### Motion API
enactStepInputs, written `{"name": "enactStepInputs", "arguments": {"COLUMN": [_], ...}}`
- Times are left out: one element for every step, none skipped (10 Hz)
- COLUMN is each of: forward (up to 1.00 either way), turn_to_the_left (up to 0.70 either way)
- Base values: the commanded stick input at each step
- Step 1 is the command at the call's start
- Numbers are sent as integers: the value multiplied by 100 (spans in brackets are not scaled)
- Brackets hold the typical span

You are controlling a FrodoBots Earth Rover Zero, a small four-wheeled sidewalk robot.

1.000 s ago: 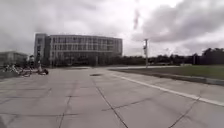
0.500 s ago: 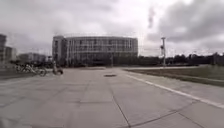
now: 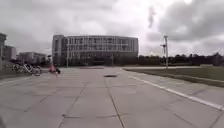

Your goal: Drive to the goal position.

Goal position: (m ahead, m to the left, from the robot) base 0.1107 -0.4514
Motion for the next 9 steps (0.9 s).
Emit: {"name": "enactStepInputs", "arguments": {"forward": [100, 46, 18, 3, 0, 0, 0, 0, 0], "turn_to_the_left": [0, 0, 0, 0, 0, 0, 0, 0, 0]}}
